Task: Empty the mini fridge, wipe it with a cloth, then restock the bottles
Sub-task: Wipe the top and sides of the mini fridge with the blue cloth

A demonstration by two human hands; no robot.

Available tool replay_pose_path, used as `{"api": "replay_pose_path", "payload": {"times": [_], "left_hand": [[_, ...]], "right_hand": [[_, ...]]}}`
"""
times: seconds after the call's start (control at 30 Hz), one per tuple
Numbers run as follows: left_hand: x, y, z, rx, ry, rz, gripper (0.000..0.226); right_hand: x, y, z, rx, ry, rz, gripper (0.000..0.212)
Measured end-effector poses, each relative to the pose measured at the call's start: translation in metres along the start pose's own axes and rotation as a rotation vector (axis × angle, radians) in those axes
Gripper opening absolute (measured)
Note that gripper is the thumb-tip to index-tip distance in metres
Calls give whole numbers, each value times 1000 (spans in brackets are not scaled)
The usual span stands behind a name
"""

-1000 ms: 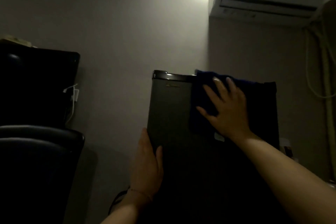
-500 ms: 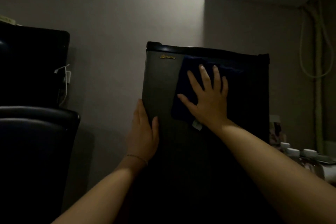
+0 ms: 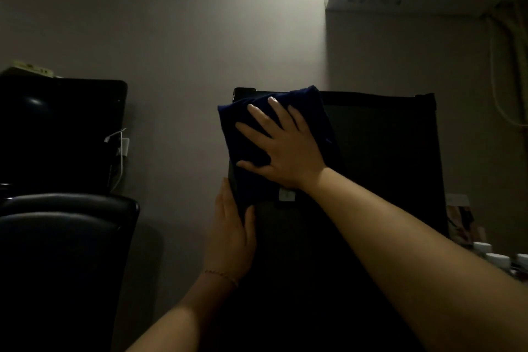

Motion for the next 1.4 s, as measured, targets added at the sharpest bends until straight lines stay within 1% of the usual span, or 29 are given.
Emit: {"api": "replay_pose_path", "payload": {"times": [0.1,0.2,0.3,0.4,0.53,0.63,0.7,0.8,0.87,1.0,1.1,1.27,1.4], "left_hand": [[0,-2,0,-54,17,46,73],[-11,2,-4,-118,-31,74,78],[-41,7,-17,-187,-108,56,79],[-67,0,-33,-252,-120,40,74],[-68,-5,-36,-361,-135,14,70],[-70,-7,-31,-411,-149,18,71],[-72,-9,-36,-442,-204,-3,72],[-69,-18,-46,-491,-332,15,71],[-66,-20,-51,-489,-375,7,68],[-64,-18,-50,-476,-406,-13,68],[-62,-18,-49,-473,-403,-15,66],[-49,-18,-47,-439,-378,5,65],[-33,-20,-37,-444,-385,20,65]], "right_hand": [[10,4,-20,6,-32,15,75],[21,8,-41,19,-88,33,75],[27,10,-56,22,-138,30,75],[33,12,-66,6,-169,19,75],[50,15,-90,5,-255,24,74],[72,17,-115,19,-358,24,74],[89,19,-131,10,-440,23,74],[116,22,-149,-8,-557,43,75],[136,25,-155,-23,-621,38,75],[181,26,-152,-16,-721,48,73],[212,22,-136,-44,-798,70,73],[245,15,-100,-25,-836,95,72],[251,12,-71,1,-856,109,71]]}}
Point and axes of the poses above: each hand's wrist, its own x-axis away from the middle knuckle, its own y-axis out of the back of the hand, z = x × y, the point moved 9 cm from there along -x, towards the middle knuckle, and after that the axes turned 2 degrees about y, right-handed, at the moved point
